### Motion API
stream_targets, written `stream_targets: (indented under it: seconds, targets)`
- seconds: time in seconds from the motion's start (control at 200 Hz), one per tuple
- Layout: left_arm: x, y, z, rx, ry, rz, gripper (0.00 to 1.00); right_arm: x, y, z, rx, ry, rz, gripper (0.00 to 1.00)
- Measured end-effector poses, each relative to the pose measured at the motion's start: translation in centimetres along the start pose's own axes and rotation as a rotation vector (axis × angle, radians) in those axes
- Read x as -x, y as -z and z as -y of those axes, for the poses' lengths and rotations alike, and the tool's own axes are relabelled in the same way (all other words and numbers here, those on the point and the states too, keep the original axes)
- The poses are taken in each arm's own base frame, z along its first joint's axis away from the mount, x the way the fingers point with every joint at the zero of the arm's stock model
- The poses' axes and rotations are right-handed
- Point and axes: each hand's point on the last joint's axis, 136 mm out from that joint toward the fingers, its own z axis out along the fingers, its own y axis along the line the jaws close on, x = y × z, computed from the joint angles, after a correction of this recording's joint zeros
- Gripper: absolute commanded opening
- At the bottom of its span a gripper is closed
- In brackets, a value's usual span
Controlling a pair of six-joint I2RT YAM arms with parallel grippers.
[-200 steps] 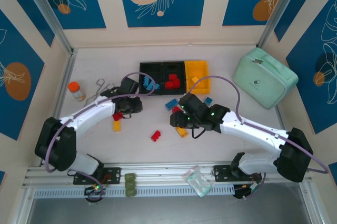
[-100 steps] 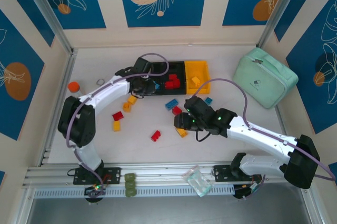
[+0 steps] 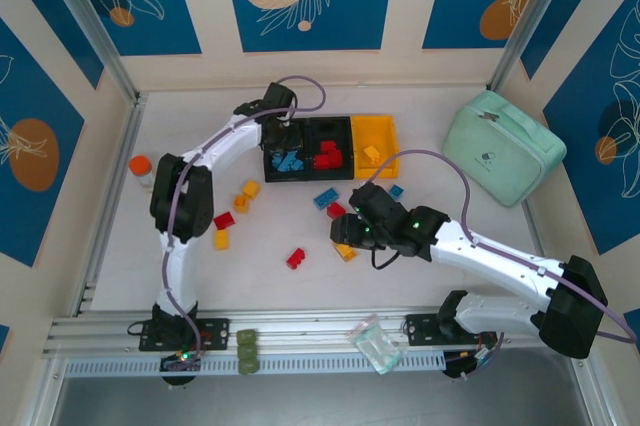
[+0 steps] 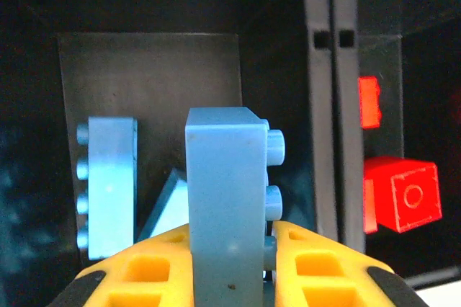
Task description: Sort the legos into containers by color
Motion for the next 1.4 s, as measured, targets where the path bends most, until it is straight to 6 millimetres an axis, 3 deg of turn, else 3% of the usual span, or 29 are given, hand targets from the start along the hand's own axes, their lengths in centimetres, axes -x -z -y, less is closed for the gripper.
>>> stream_targets:
  seconds: [0.16, 0.245, 0.43, 0.58, 0.72, 1.065, 1.306, 1.401]
  targets:
    - [0.9, -1.6, -0.1, -0.004, 0.01, -0.013, 0.22, -0.1, -0.3, 0.2, -0.014, -0.001, -0.004, 0.47]
    - [0.8, -2.1, -0.1, -0.005, 0.012, -0.028, 0.31, 0.0, -0.4, 0.3, -0.019, -0.004, -0.003, 0.47]
    - [0.5, -2.2, 0.0, -0.01, 0.012, -0.039, 0.4, 0.1, -0.4, 0.4, -0.022, -0.004, 0.002, 0.47]
    - [0.5, -1.8, 0.0, -0.013, 0.012, -0.035, 0.4, 0.1, -0.4, 0.4, -0.022, -0.004, 0.002, 0.47]
    - [-0.4, 0.0, -0.2, -0.017, 0.011, -0.036, 0.41, 0.0, -0.6, 0.5, -0.03, -0.003, -0.004, 0.47]
    - [-2.9, 7.0, -1.0, -0.036, -0.055, 0.023, 0.48, 0.2, -0.8, 0.2, -0.038, 0.023, -0.007, 0.48]
    - [-5.3, 8.8, -3.0, 0.002, -0.1, 0.015, 0.49, 0.9, -0.3, -0.9, -0.01, 0.082, 0.008, 0.52]
    - [-6.5, 9.4, -4.5, 0.042, -0.118, 0.001, 0.55, 1.0, -0.2, -1.4, 0.01, 0.112, 0.01, 0.53]
